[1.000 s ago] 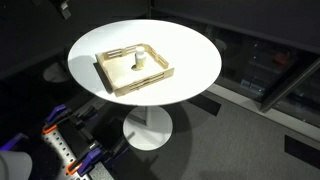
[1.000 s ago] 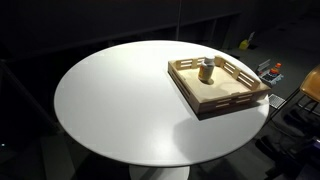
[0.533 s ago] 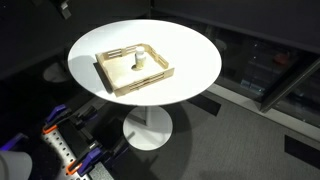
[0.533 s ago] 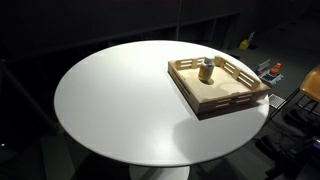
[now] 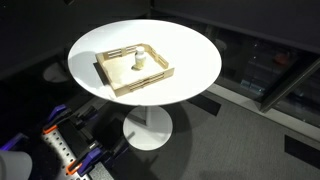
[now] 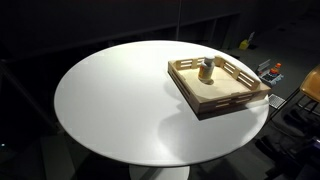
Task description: Remove the lid on the white and orange bottle in the wooden tray and put the lid next to the bottle in the wooden tray
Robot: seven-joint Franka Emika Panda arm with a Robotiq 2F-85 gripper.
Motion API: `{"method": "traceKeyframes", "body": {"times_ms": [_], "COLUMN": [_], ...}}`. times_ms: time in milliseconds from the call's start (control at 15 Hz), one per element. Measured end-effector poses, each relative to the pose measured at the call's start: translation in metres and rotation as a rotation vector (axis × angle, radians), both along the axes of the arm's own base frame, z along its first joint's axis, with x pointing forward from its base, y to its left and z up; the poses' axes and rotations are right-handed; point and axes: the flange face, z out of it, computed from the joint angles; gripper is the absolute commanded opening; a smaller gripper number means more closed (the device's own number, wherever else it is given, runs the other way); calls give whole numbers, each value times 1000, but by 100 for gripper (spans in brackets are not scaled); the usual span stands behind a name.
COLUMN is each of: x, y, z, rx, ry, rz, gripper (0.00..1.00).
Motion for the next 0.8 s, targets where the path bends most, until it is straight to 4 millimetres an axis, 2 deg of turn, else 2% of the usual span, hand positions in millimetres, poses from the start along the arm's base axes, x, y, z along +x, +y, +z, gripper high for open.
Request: {"method": "traceKeyframes", "body": {"times_ms": [200,400,600,800], "x": [20,49,80,109], "y": [-3,-10,-17,-20], "z": [2,-2,-15,-37], "rx": [-18,-40,-58,-61], "ry": [24,48,54,52], "rz": [-48,-104,-149,-170], "gripper": [100,100,100,100]}}
